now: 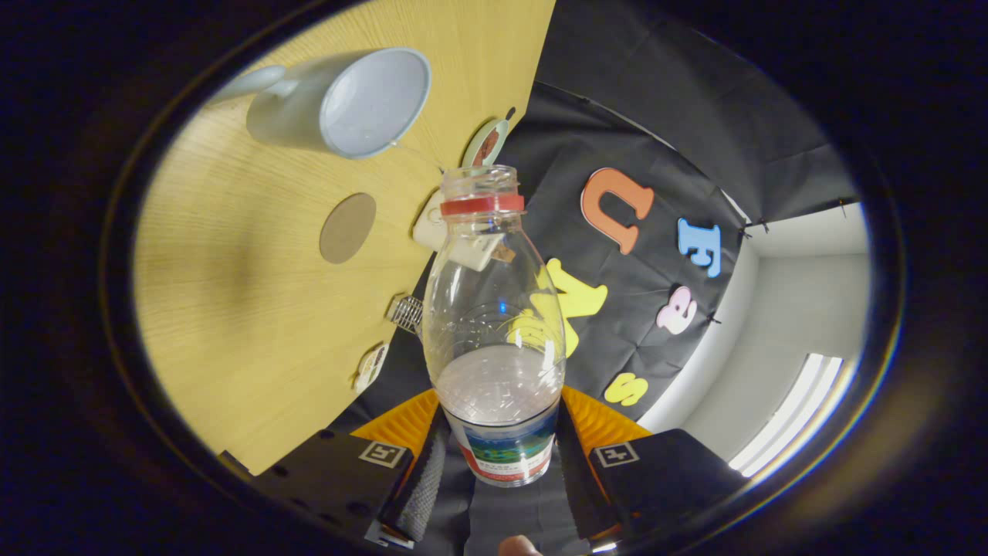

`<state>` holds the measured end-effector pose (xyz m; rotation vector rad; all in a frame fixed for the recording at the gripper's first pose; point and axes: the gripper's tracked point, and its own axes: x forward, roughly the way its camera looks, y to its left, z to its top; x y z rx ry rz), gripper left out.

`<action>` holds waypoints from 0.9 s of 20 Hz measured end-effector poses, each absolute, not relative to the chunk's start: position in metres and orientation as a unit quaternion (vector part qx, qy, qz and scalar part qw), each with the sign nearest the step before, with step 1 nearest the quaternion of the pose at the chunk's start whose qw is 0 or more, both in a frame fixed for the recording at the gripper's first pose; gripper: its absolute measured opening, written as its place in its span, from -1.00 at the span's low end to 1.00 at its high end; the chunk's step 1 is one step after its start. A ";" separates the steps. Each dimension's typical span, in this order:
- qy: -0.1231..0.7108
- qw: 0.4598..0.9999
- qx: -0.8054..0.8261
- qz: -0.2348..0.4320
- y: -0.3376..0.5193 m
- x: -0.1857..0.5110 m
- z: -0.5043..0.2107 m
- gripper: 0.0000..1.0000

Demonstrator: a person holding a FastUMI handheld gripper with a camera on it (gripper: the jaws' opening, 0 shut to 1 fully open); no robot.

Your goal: Take the bottle from table, then pour the juice into the cup, finally place the bottle on the coaster

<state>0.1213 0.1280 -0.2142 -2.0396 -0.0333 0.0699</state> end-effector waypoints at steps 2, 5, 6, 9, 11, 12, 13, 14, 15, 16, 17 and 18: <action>-0.016 0.521 -0.853 0.028 0.132 0.118 -0.213 0.47; -0.020 0.521 -0.853 0.028 0.137 0.118 -0.212 0.47; -0.020 0.521 -0.853 0.027 0.137 0.118 -0.212 0.48; -0.022 0.522 -0.852 0.028 0.141 0.118 -0.211 0.48; -0.023 0.524 -0.851 0.029 0.144 0.118 -0.210 0.48; -0.023 0.527 -0.849 0.031 0.144 0.117 -0.211 0.48; -0.022 0.529 -0.848 0.031 0.145 0.118 -0.212 0.48; -0.021 0.533 -0.845 0.031 0.144 0.117 -0.212 0.48; -0.017 0.540 -0.841 0.031 0.142 0.118 -0.212 0.48; -0.011 0.551 -0.834 0.032 0.140 0.118 -0.213 0.48; -0.005 0.565 -0.824 0.033 0.139 0.120 -0.214 0.48; 0.002 0.577 -0.816 0.034 0.136 0.121 -0.215 0.48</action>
